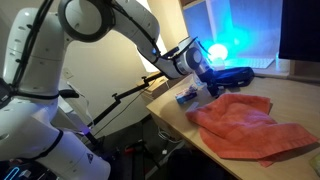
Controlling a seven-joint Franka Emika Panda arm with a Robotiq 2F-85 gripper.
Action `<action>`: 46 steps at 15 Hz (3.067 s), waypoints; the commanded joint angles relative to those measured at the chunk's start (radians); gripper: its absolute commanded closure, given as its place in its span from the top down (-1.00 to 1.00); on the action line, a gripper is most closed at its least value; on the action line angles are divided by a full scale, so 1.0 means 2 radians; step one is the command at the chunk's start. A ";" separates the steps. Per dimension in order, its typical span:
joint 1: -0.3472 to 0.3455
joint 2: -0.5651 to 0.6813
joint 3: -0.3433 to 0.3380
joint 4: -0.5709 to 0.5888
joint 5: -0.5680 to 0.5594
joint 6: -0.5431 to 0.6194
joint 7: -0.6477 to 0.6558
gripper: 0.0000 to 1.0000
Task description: Slide the bag to the right, move the two nail polish bottles on the table to the right, pull the peach towel forward and put the two nail polish bottles on the towel
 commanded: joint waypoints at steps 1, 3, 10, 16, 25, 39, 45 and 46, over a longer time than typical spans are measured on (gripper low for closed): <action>-0.003 0.022 0.011 0.040 0.010 -0.032 -0.026 1.00; -0.006 0.030 0.017 0.052 0.012 -0.033 -0.043 1.00; 0.001 0.044 0.011 0.076 0.012 -0.042 -0.067 0.02; 0.009 0.029 0.008 0.077 0.005 -0.052 -0.062 -0.87; 0.025 0.007 0.010 0.070 0.005 -0.084 -0.059 0.10; 0.024 0.005 0.037 0.044 0.015 -0.086 -0.060 1.00; 0.023 0.004 0.027 0.039 0.021 -0.090 -0.041 1.00; 0.021 0.005 0.026 0.038 0.024 -0.086 -0.041 1.00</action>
